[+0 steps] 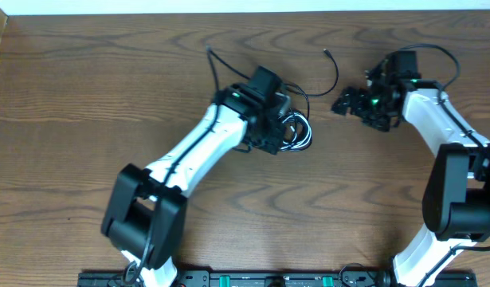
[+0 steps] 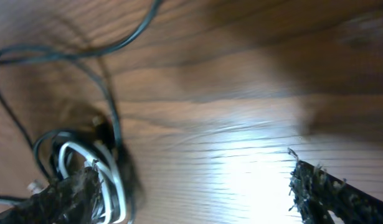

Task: Untangle cables

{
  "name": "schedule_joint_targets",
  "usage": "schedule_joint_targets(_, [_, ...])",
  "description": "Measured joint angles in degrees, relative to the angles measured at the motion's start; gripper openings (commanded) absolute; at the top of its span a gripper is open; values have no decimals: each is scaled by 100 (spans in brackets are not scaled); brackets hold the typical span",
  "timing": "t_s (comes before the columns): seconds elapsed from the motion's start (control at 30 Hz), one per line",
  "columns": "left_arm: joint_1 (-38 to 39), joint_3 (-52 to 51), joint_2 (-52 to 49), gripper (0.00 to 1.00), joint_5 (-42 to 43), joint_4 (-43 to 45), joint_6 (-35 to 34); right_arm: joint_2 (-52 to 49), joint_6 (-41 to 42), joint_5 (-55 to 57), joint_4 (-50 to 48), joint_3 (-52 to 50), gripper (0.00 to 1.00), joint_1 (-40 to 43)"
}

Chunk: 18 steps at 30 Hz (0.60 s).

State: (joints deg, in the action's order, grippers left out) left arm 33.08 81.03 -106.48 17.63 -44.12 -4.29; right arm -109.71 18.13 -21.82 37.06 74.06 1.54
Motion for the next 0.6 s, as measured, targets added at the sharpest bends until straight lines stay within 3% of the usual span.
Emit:
schedule_joint_targets(0.13, [566,0,-164,45,-581,686,-367,0,-35,81,17,0,94,350])
schedule_joint_targets(0.27, [732,0,-164,34,-1182,1342,-966,0,-37,83,22,0,95,374])
schedule_joint_targets(0.3, [732,0,-170,24,-1268,1388,-1141,0,-37,85,20,0,94,374])
schedule_joint_targets(0.33, [732,0,-197,8,-1322,1438,-1248,0,-37,85,17,0,94,374])
schedule_joint_targets(0.6, [765,0,-444,8,-1257,2011,-1617,0,-37,166,2,-33,94,374])
